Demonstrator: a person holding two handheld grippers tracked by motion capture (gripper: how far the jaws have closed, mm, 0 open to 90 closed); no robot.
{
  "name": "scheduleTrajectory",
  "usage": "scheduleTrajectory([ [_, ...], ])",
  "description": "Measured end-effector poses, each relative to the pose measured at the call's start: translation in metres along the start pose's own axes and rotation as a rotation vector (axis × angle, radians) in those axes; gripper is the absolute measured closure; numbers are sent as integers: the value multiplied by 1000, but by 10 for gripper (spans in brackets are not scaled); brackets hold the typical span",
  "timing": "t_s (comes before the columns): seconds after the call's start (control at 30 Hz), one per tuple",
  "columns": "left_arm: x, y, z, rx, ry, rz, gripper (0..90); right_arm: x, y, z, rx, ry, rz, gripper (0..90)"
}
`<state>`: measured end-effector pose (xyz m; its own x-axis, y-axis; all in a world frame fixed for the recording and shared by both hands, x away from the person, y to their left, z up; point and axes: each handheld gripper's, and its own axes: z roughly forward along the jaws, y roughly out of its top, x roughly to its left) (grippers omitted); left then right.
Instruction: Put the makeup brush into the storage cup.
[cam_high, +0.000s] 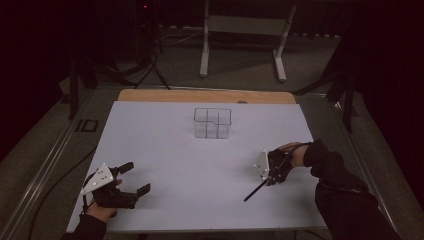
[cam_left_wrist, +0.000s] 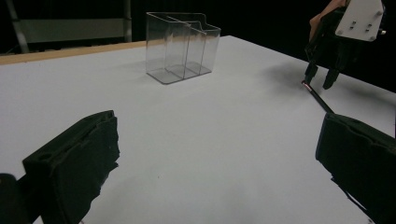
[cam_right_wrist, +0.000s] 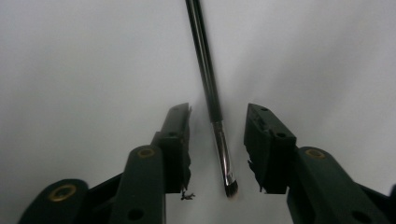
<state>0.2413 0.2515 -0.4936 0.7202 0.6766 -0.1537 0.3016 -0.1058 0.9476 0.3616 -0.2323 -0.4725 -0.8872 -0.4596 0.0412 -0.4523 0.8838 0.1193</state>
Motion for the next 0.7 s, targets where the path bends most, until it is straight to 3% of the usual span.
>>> scheduleTrajectory([
  [0.37, 0, 0, 0, -4, 0, -12, 7, -1, -3, 8, 12, -21, -21, 679],
  [0.7, 1, -1, -1, -5, 0, -22, 7, 2, -1, 14, 43, -41, -36, 660],
])
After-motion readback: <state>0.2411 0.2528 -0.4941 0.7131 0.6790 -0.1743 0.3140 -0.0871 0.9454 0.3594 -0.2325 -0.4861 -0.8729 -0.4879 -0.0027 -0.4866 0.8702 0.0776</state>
